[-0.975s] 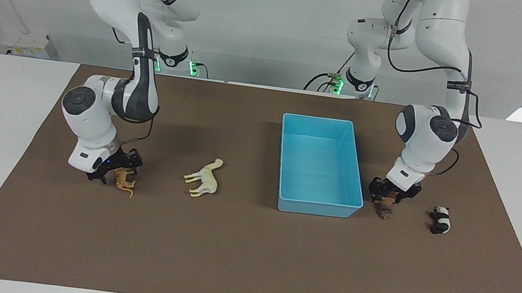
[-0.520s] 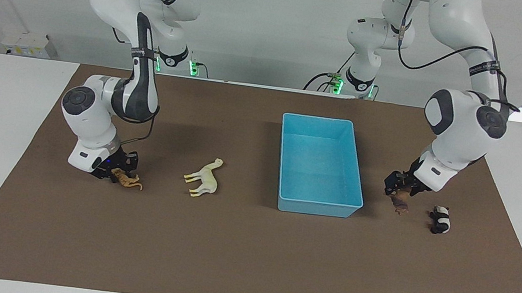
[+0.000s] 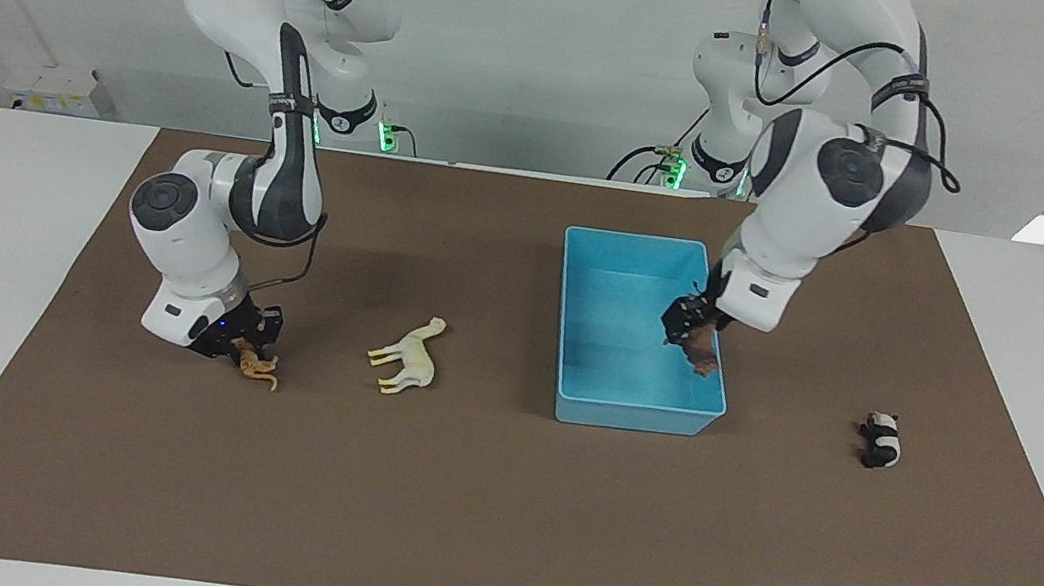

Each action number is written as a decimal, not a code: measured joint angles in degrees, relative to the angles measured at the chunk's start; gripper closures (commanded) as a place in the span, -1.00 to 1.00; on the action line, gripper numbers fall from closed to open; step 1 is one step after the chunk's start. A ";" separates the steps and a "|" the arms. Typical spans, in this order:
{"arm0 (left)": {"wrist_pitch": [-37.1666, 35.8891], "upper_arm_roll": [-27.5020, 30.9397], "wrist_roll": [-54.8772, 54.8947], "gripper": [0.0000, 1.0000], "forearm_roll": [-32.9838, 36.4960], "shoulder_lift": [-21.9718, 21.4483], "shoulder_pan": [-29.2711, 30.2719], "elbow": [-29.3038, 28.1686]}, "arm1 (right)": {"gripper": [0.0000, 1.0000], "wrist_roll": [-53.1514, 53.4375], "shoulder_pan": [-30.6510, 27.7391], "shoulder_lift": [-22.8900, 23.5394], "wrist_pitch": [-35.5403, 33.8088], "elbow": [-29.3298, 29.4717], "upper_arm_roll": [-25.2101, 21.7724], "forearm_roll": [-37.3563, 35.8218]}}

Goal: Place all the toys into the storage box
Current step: 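Release the brown horse into the box while the right gripper lifts the deer, then drop the deer in the box while the left gripper grasps the cow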

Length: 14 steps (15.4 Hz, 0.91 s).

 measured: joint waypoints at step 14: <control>-1.80 2.10 5.93 -1.00 7.33 -11.19 6.98 -4.80 | 1.00 51.57 28.40 -3.01 -20.18 27.74 0.64 9.76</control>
